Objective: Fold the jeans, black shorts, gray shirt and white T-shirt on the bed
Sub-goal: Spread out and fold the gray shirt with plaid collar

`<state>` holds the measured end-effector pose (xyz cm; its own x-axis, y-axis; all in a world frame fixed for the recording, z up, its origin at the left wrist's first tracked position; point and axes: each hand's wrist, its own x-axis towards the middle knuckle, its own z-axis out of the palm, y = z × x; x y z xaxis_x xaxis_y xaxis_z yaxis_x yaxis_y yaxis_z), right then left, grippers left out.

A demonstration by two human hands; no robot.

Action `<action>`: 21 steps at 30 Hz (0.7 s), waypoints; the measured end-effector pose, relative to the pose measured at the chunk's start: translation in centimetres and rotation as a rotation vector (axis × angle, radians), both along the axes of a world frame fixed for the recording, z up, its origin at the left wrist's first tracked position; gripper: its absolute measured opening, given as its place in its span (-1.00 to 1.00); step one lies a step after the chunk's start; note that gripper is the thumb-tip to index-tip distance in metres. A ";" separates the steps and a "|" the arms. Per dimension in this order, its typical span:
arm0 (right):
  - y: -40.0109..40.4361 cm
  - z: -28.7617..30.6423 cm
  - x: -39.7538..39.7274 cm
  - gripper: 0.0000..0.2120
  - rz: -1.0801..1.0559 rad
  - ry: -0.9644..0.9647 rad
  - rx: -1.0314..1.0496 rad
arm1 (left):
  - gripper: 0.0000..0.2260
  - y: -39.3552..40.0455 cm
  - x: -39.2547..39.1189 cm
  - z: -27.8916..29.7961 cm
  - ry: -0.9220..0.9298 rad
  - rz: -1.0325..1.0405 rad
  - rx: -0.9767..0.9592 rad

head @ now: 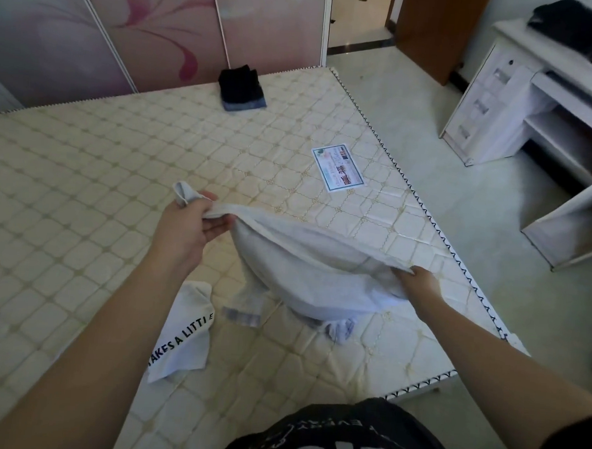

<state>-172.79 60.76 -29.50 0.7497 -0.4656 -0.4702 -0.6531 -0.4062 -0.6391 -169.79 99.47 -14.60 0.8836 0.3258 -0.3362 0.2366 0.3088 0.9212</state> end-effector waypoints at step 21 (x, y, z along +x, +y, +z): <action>3.4 0.9 -1.9 -0.60 0.234 0.085 0.195 | -0.86 3.0 -1.0 0.4 -0.040 -0.407 0.282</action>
<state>-174.73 64.14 -28.59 0.7802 -0.1796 -0.5991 -0.6105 -0.4267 -0.6672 -170.76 102.48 -14.25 0.9684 0.0252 -0.2480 0.2491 -0.0643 0.9663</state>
